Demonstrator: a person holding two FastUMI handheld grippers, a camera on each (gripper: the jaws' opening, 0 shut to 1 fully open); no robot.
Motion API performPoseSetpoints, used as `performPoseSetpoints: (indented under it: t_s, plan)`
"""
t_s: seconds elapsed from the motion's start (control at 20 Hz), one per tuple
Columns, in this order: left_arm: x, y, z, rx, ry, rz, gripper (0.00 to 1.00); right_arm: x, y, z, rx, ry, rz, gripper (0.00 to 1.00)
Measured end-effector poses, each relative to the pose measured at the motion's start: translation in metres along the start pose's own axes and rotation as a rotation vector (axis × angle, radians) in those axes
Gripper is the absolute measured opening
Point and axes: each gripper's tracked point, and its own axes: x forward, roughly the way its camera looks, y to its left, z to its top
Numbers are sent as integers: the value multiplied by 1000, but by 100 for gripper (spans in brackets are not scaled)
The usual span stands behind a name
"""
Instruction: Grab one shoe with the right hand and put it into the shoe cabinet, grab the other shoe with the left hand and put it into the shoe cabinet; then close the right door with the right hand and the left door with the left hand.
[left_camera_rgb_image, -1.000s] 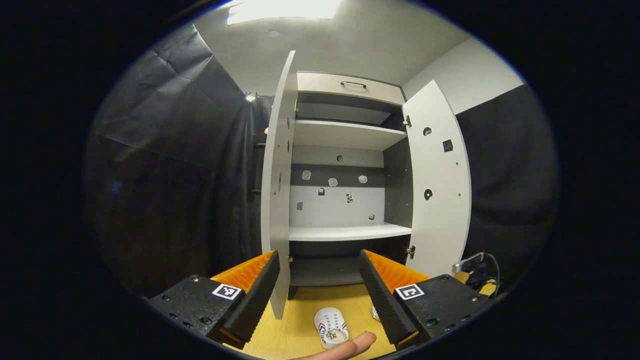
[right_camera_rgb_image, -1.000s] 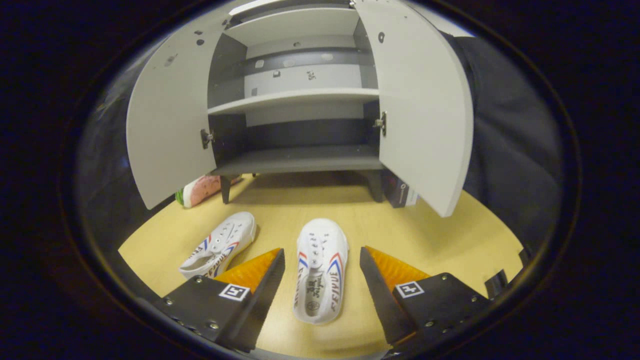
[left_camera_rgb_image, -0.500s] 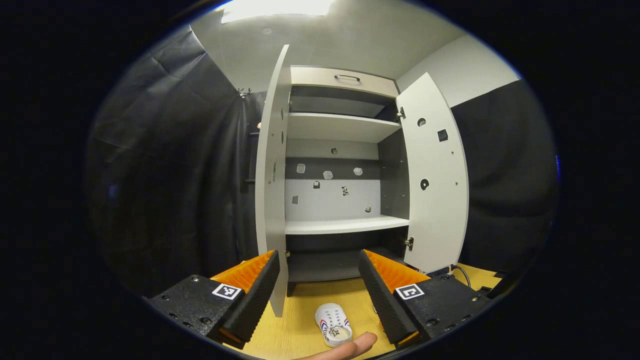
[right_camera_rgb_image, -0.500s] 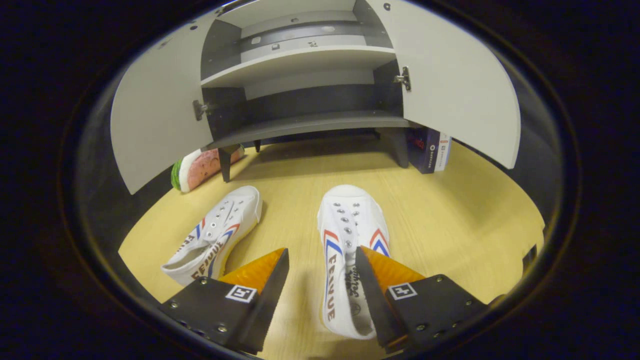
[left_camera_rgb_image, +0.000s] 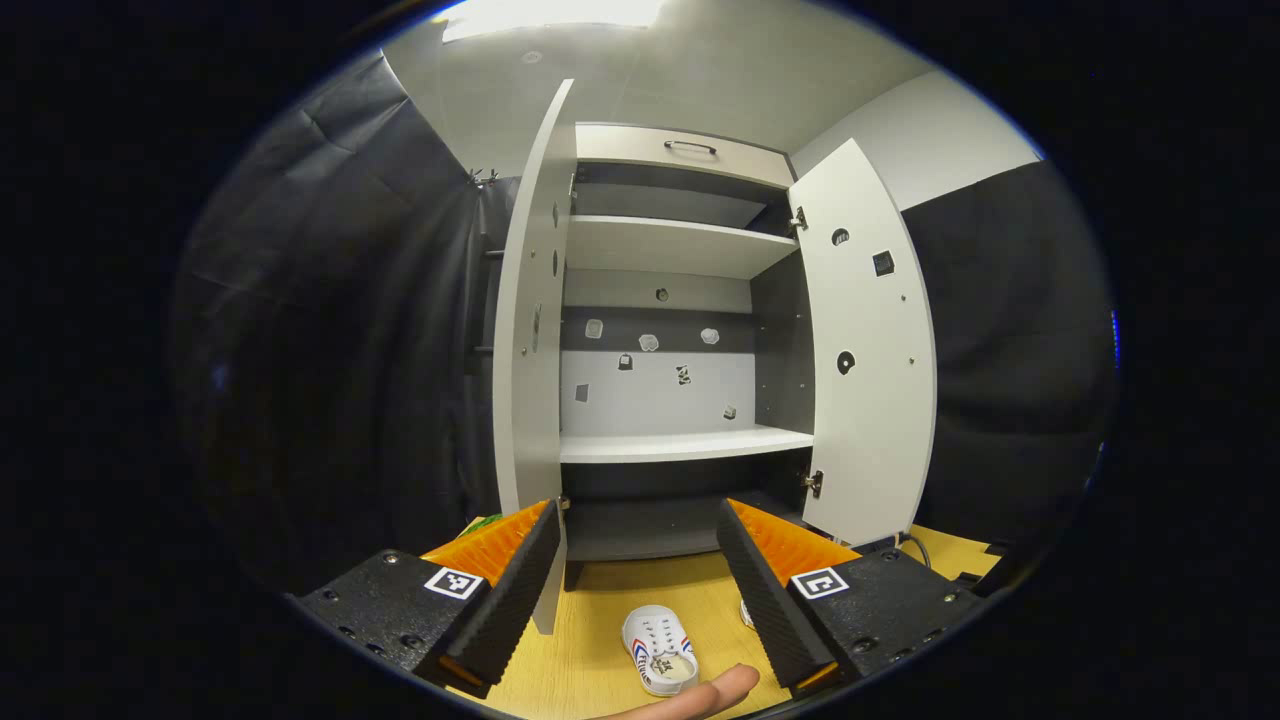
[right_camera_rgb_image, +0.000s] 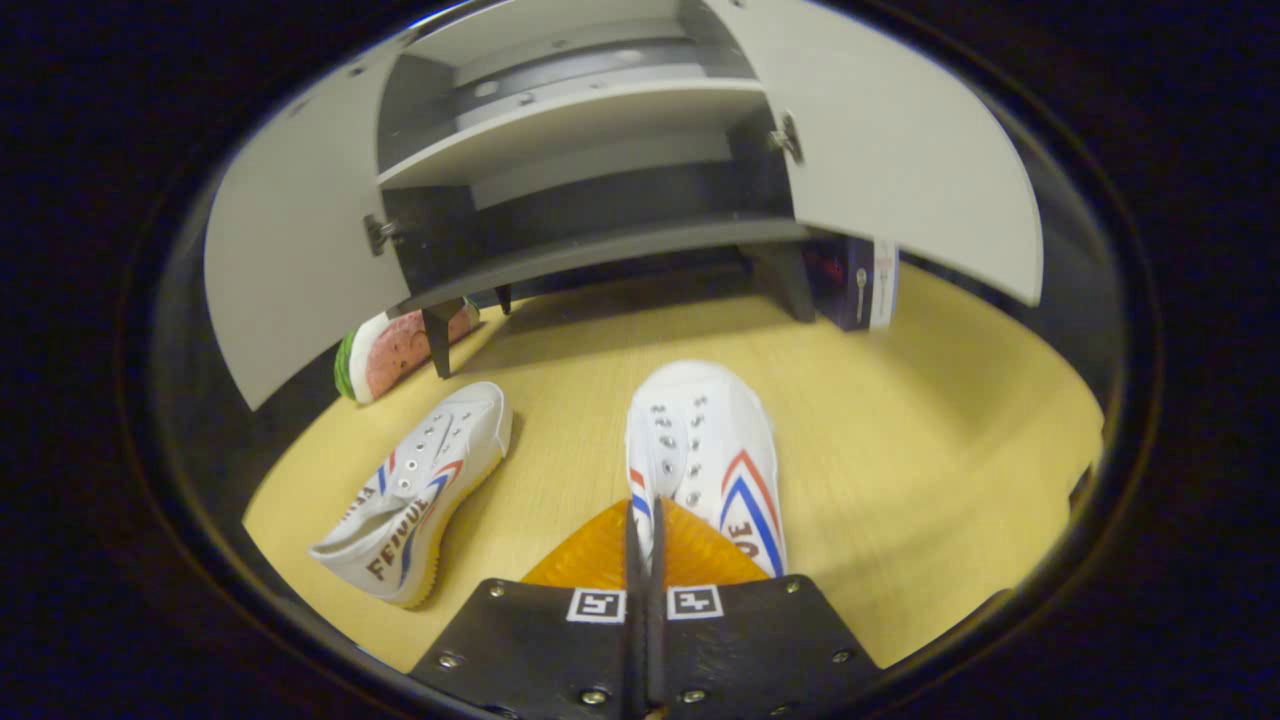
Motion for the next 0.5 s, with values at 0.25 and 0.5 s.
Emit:
performPoseSetpoints:
  t_s: [0.25, 0.5]
  plan:
    - [15, -20, 17, 14, -52, -39, 96, -3, 2, 1, 105, -52, 107, 0]
    - [38, -59, 29, -1, -100, -133, 96, -36, 5, 36, 145, -178, 164, 5]
